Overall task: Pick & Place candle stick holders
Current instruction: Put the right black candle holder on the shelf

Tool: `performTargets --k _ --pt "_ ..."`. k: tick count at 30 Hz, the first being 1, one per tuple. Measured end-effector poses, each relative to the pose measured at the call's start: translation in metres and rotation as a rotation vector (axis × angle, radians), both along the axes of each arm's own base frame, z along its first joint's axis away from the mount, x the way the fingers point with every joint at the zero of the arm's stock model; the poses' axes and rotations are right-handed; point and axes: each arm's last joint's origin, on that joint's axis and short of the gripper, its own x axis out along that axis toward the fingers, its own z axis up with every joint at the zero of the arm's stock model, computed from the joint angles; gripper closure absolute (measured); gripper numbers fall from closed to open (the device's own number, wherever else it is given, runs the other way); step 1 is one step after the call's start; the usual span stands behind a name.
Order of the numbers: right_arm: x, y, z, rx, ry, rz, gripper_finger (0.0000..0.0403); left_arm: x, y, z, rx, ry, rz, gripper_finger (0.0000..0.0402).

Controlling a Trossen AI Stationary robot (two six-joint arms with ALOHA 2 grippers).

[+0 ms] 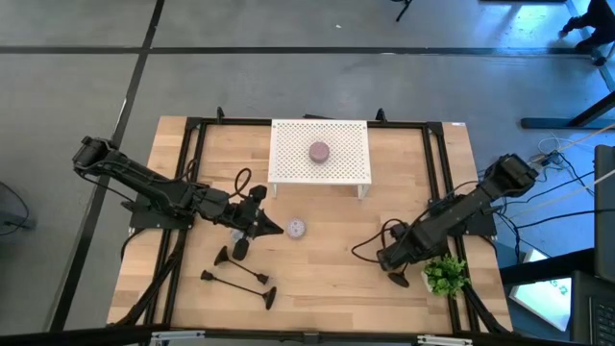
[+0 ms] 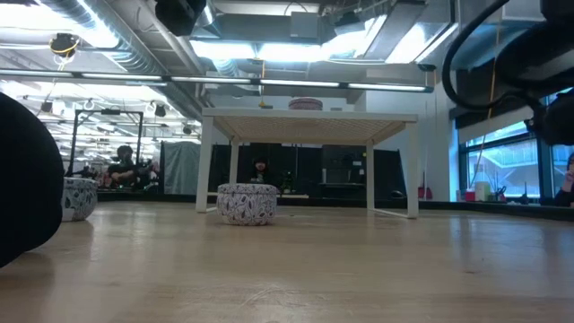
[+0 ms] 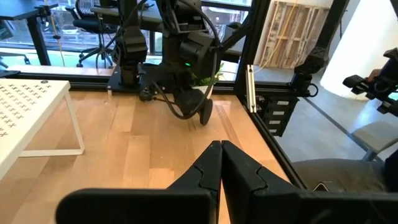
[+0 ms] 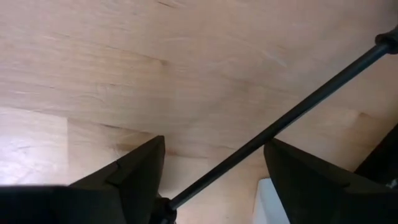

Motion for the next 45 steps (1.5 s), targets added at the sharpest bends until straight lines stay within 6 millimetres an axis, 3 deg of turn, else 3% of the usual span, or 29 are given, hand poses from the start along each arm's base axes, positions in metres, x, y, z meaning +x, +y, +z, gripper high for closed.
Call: performTargets --k 15,32,41,45 --pt "0.005 0.001 -0.005 -0.042 -0.05 0.01 0.0197 0.0 0.0 0.001 -0.002 -0.007 0.0 0.0399" --pt "0.016 0.001 -0.005 -0.104 -0.214 0.077 0.0381 0.0 0.0 0.001 -0.001 -0.007 0.0 0.0396" --pt "0.033 0.009 -0.001 -0.102 -0.45 0.184 0.0388 0.0 0.0 0.001 0.0 -0.007 0.0 0.0398" --pt "0.045 0.015 0.012 -0.13 -0.565 0.258 0.0388 0.0 0.0 0.001 0.0 -0.007 0.0 0.0396"
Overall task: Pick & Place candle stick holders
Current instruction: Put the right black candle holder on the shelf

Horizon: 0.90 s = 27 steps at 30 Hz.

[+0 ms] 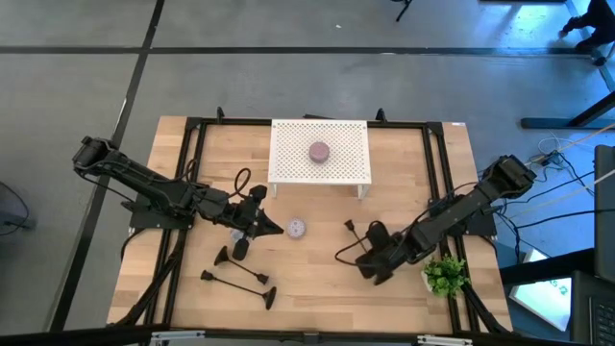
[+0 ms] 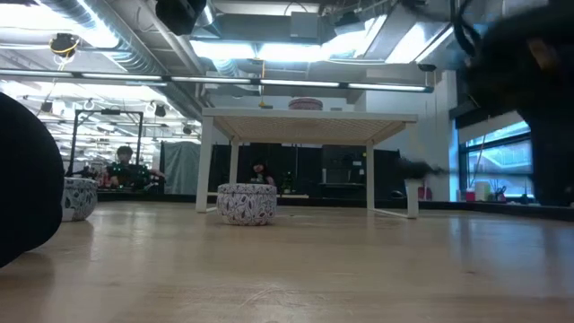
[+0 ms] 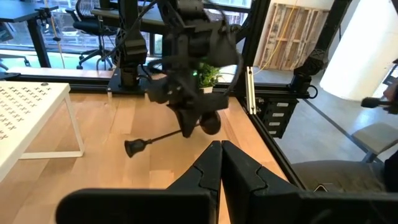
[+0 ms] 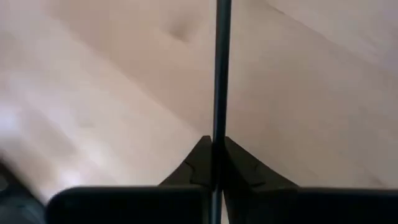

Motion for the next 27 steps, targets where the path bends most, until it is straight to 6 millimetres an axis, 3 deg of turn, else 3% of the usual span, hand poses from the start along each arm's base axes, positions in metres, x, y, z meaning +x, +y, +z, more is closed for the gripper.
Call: performTargets --k 14,20,27 --pt "0.046 0.025 0.094 -0.312 -0.41 0.383 0.0388 0.0 -0.001 0.0 -0.005 0.002 -0.032 0.0398" --pt "0.06 0.02 0.127 -0.359 -0.499 0.412 0.0388 0.0 -0.001 0.0 -0.005 0.002 -0.033 0.0397" --pt "0.07 0.016 0.172 -0.728 -0.623 0.436 0.0388 -0.001 -0.003 0.0 -0.007 0.002 -0.039 0.0399"
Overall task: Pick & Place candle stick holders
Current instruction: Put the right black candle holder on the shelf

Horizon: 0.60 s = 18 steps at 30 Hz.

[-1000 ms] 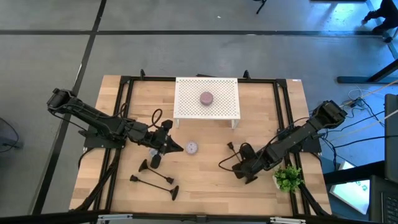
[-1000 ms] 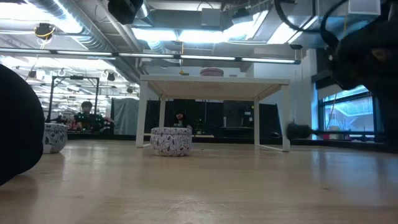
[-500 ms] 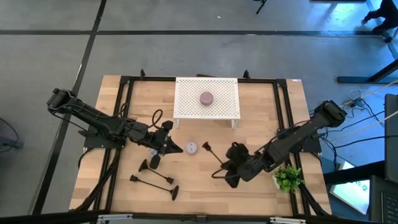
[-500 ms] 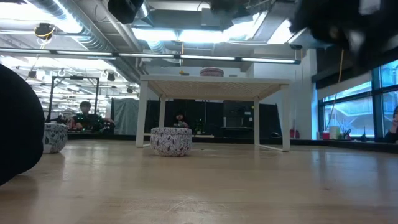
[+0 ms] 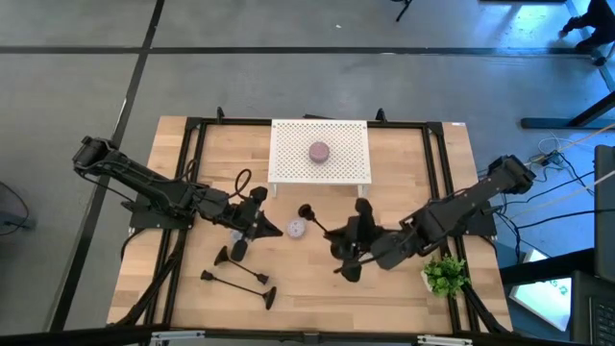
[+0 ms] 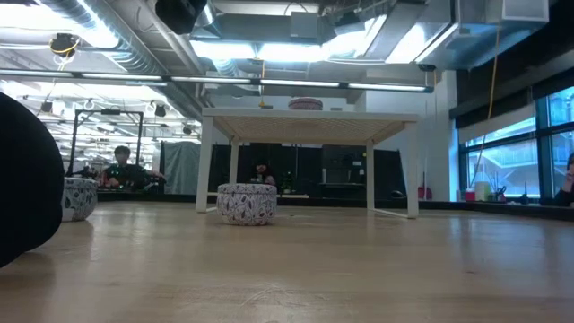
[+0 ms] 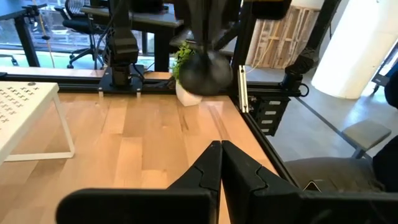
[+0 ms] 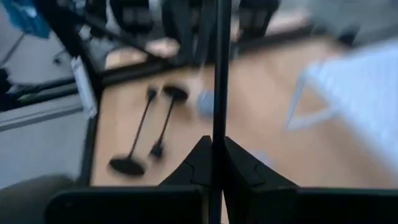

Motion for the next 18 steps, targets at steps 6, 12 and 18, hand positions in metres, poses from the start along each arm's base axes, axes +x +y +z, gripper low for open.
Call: performTargets --k 6,12,18 --pt "0.011 -0.004 0.037 -0.113 -0.13 0.128 0.0388 -0.002 -0.005 0.0 0.009 -0.005 -0.025 0.0397" --pt "0.016 -0.016 0.07 -0.103 -0.211 0.188 0.0388 -0.003 -0.008 0.002 0.003 -0.021 -0.036 0.0399" --pt "0.021 -0.027 0.091 -0.197 -0.302 0.185 0.0388 -0.004 -0.014 0.005 -0.006 -0.048 -0.052 0.0398"
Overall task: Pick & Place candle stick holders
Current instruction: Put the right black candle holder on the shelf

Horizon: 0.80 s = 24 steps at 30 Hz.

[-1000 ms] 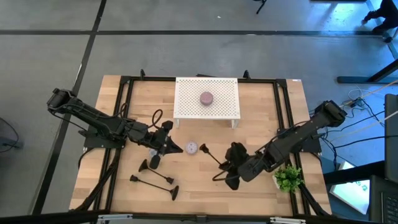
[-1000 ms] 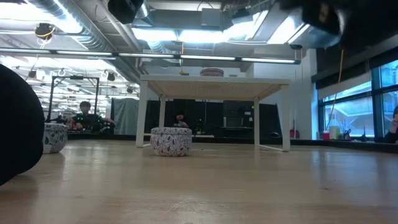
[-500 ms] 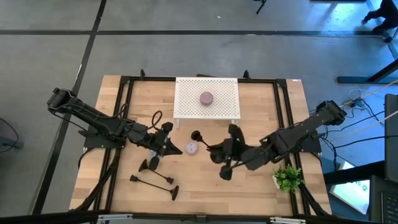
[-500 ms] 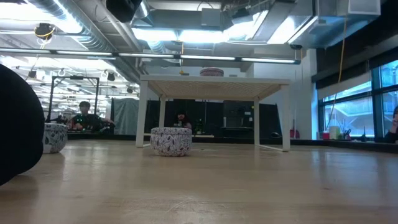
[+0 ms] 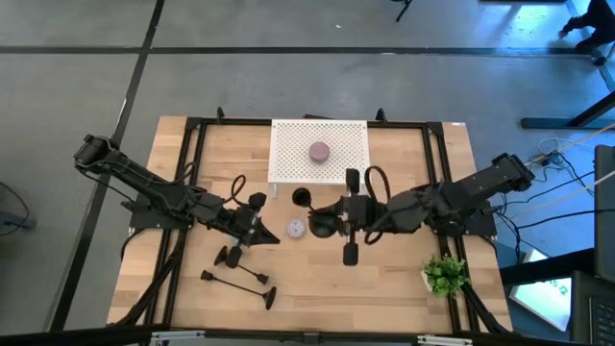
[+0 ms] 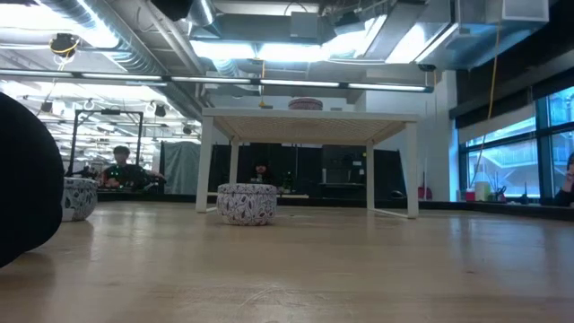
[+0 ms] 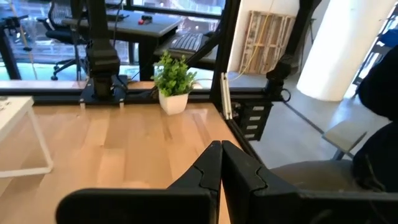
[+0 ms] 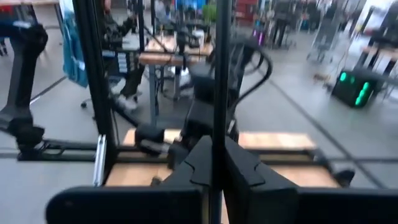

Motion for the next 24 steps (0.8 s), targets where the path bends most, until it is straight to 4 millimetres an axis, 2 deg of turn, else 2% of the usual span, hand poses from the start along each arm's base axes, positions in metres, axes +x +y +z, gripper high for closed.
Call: performTargets --k 5,10,15,20,24 --pt "0.006 -0.008 0.006 -0.035 -0.069 0.066 0.0388 -0.002 -0.004 0.0 0.0 -0.001 -0.019 0.0399" --pt "0.014 -0.018 -0.001 -0.071 -0.107 0.121 0.0388 -0.004 -0.008 0.0 0.0 -0.001 -0.033 0.0399" --pt "0.023 -0.035 -0.018 -0.082 -0.082 0.075 0.0388 -0.005 -0.012 0.0 0.002 -0.002 -0.039 0.0397" --pt "0.03 -0.053 -0.042 -0.064 -0.123 0.121 0.0388 -0.006 -0.013 0.0 0.003 -0.005 -0.029 0.0397" --pt "0.024 -0.073 -0.058 -0.056 -0.185 0.098 0.0388 -0.006 -0.013 0.001 0.002 -0.007 -0.029 0.0399"
